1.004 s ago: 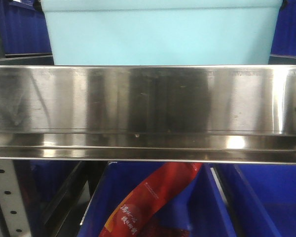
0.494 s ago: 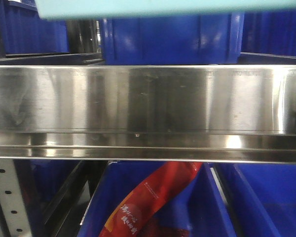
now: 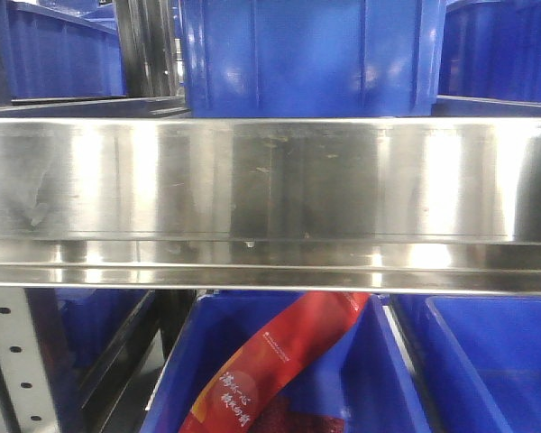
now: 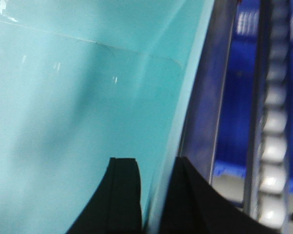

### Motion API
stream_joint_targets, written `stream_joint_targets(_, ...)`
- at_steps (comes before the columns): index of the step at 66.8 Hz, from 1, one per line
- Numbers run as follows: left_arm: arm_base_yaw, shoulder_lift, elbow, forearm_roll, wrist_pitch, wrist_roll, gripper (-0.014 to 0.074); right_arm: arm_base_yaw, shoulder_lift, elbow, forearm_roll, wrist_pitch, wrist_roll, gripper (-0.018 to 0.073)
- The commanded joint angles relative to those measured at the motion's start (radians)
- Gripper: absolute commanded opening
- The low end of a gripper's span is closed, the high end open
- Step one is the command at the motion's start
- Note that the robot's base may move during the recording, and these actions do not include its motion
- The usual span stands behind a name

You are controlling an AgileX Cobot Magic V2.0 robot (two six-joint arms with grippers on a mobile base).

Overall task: Fetch blue bin and place on conveyor start
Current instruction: 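Lift the teal bin with both grippers and pull it off the shelf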

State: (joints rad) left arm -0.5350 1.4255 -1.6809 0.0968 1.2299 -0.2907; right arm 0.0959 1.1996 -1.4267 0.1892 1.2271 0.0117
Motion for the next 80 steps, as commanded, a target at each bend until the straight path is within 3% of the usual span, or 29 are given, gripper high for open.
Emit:
stream_joint_targets(1, -0.016, -0.046, 0.069, 0.05, -0.009, -0.006, -0.0111, -0.002, -0.044, 0.049, 0.034, -0.006, -0.032, -0.0151)
stream_joint_targets(20, -0.019, -0.076, 0.148, 0.048, -0.009, -0.026, -0.0111, 0.069, -0.042, 0.074, 0.037, -0.05, -0.032, -0.0151)
stream_joint_targets(80, -0.019, -0.076, 0.152, 0.048, -0.026, -0.026, -0.0111, 0.068, -0.042, 0.074, 0.044, -0.069, -0.032, -0.0151)
